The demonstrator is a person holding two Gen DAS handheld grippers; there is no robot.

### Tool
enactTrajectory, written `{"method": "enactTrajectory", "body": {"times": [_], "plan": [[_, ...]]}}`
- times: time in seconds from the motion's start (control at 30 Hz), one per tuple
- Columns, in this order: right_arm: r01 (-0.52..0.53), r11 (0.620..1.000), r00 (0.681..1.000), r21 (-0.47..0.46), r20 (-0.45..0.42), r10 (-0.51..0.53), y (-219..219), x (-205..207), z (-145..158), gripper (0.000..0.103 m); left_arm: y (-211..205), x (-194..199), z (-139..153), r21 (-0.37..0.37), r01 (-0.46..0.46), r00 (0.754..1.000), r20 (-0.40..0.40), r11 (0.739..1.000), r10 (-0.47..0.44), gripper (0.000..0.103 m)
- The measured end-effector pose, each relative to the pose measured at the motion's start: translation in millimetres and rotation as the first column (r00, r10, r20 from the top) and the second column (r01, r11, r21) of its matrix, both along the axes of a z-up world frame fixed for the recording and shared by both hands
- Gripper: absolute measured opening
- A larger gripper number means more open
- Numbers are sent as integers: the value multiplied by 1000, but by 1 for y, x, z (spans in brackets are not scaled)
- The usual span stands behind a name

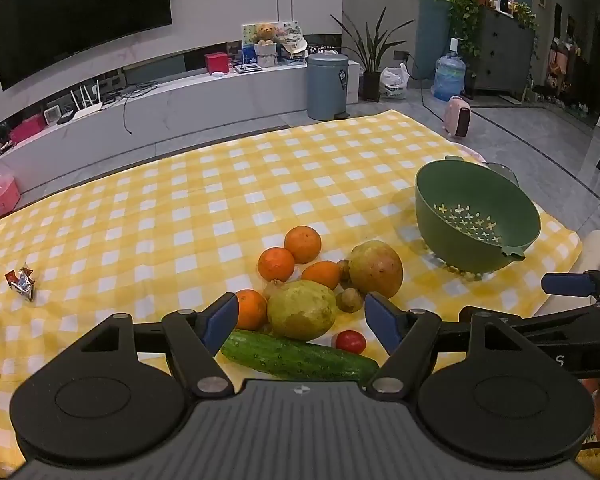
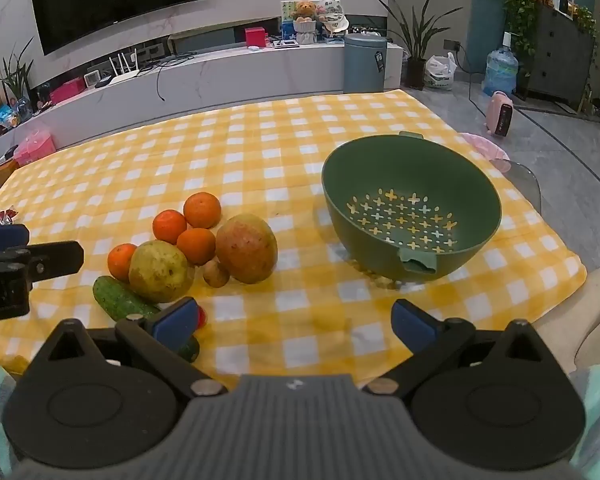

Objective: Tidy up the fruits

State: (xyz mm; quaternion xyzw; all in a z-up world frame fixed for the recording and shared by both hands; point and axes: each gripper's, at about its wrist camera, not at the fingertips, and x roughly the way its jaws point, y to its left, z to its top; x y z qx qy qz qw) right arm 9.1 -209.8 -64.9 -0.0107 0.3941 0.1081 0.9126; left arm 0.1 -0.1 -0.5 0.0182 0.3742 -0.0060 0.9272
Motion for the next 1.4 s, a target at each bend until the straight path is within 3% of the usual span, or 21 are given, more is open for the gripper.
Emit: {"method": "enactTrajectory", "body": {"times": [1.4], "plan": [[25,1000,999,17,-22,-25,-4,4,-4,99,-7,2,-4,23,15,1000,-21,1000,-14,85]]}}
